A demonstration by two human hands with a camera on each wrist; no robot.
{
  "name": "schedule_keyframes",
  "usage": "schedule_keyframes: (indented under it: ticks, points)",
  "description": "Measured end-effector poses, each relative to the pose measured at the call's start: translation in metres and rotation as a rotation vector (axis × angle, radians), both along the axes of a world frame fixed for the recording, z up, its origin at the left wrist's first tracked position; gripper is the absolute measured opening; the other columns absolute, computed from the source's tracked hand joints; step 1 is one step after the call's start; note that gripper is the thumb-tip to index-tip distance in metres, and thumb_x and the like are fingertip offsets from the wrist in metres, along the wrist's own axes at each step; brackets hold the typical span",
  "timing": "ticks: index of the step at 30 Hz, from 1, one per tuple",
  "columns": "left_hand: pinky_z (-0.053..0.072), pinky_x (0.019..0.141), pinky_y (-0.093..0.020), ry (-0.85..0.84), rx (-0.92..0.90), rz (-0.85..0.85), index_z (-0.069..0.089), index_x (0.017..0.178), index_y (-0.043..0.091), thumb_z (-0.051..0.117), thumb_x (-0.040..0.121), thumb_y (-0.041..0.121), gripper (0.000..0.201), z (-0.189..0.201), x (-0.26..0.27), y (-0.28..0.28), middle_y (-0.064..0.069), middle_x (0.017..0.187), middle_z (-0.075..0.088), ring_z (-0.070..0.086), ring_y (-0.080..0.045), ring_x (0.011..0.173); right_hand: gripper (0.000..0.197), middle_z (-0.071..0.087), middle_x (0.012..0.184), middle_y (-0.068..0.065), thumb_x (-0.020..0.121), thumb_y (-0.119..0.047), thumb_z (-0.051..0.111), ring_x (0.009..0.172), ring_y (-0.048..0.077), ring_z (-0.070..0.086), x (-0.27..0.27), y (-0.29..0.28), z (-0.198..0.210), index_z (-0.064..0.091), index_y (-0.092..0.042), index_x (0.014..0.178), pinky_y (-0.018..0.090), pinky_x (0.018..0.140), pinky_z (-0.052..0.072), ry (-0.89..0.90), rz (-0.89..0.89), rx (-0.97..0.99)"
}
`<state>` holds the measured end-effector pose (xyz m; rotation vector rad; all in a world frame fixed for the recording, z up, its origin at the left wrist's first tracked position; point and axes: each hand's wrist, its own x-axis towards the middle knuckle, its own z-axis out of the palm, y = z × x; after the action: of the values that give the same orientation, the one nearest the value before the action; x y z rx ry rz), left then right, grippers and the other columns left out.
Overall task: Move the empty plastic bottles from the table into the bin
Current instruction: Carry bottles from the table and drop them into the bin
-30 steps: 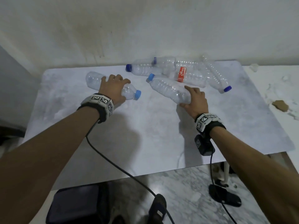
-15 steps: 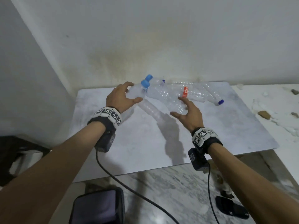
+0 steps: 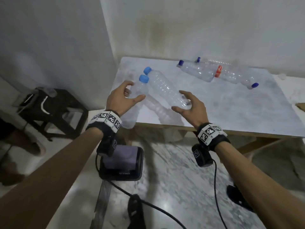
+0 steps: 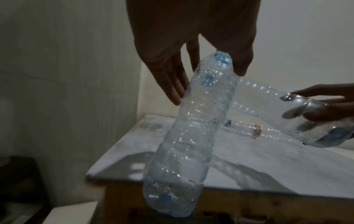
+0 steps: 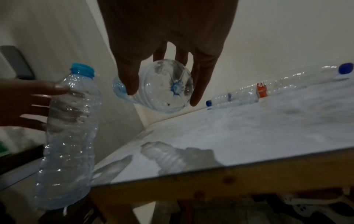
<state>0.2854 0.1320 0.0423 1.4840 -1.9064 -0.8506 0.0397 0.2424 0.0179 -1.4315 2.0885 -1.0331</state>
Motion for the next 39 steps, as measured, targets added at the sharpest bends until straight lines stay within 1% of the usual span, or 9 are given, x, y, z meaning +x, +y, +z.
schedule_keyframes:
  ticks: [6,12,15,18,23,27,30,35,39]
  points:
    - [0.058,0.082,-0.043,0.004,0.143,0.101,0.053,0.103,0.044,0.072,0.053,0.07,0.06,-0.056,0.083,0.054,0.007,0.09,0.067,0.068,-0.017,0.085,0.064,0.065,0.118,-0.005,0.07,-0.041,0.079,0.1,0.013,0.062,0.069,0.042,-0.039,0.054,-0.037,0.129,0.027,0.082,0.049,0.025,0.122,0.091]
    - [0.056,0.081,-0.039,-0.047,0.182,0.171,0.054,0.106,0.029,0.075,0.067,0.056,0.052,-0.114,0.16,0.09,0.01,0.086,0.065,0.064,-0.016,0.077,0.064,0.062,0.129,-0.007,0.072,-0.038,0.077,0.11,0.004,0.055,0.137,0.063,-0.077,0.053,-0.034,0.131,0.029,0.096,0.045,0.076,0.208,0.232]
    - [0.056,0.082,-0.038,-0.078,0.249,0.211,0.052,0.106,0.028,0.075,0.066,0.052,0.052,-0.145,0.192,0.1,0.006,0.092,0.068,0.066,-0.02,0.082,0.063,0.061,0.132,-0.004,0.073,-0.039,0.077,0.117,0.014,0.057,0.166,0.075,-0.095,0.054,-0.033,0.131,0.027,0.095,0.041,0.109,0.259,0.325]
    - [0.053,0.087,-0.037,-0.126,0.317,0.218,0.049,0.111,0.03,0.074,0.067,0.055,0.056,-0.175,0.214,0.105,0.004,0.105,0.069,0.066,-0.021,0.091,0.065,0.062,0.131,-0.001,0.072,-0.043,0.077,0.114,0.022,0.06,0.183,0.082,-0.121,0.053,-0.034,0.132,0.032,0.093,0.046,0.187,0.285,0.445]
    - [0.05,0.086,-0.037,-0.133,0.356,0.227,0.047,0.117,0.019,0.074,0.073,0.049,0.06,-0.234,0.226,0.108,-0.005,0.109,0.07,0.067,-0.028,0.098,0.067,0.063,0.124,0.002,0.067,-0.05,0.074,0.113,0.029,0.058,0.199,0.085,-0.185,0.053,-0.037,0.129,0.04,0.093,0.049,0.277,0.297,0.622]
    - [0.054,0.084,-0.045,-0.08,0.394,0.248,0.046,0.111,0.016,0.074,0.07,0.048,0.059,-0.292,0.222,0.103,-0.006,0.101,0.071,0.068,-0.031,0.092,0.065,0.06,0.127,0.007,0.072,-0.048,0.072,0.12,0.033,0.052,0.215,0.079,-0.239,0.051,-0.036,0.133,0.042,0.096,0.047,0.328,0.325,0.715]
    - [0.055,0.078,-0.044,-0.03,0.397,0.255,0.045,0.106,0.014,0.076,0.071,0.042,0.055,-0.329,0.217,0.101,-0.005,0.097,0.07,0.067,-0.029,0.087,0.065,0.058,0.13,0.007,0.074,-0.048,0.07,0.121,0.035,0.05,0.225,0.069,-0.277,0.049,-0.038,0.135,0.04,0.095,0.044,0.366,0.321,0.743]
    - [0.057,0.072,-0.044,0.005,0.402,0.208,0.04,0.094,0.028,0.074,0.063,0.049,0.05,-0.39,0.217,0.096,-0.002,0.098,0.069,0.067,-0.02,0.085,0.06,0.059,0.127,0.01,0.079,-0.043,0.067,0.119,0.034,0.051,0.237,0.058,-0.327,0.051,-0.029,0.135,0.036,0.095,0.041,0.399,0.314,0.776]
    - [0.056,0.082,-0.037,0.057,0.474,0.176,0.045,0.108,0.022,0.081,0.065,0.038,0.058,-0.416,0.215,0.097,0.004,0.109,0.068,0.067,-0.018,0.093,0.062,0.059,0.122,0.011,0.077,-0.051,0.068,0.114,0.034,0.053,0.25,0.053,-0.359,0.051,-0.029,0.132,0.035,0.086,0.045,0.352,0.224,0.776]
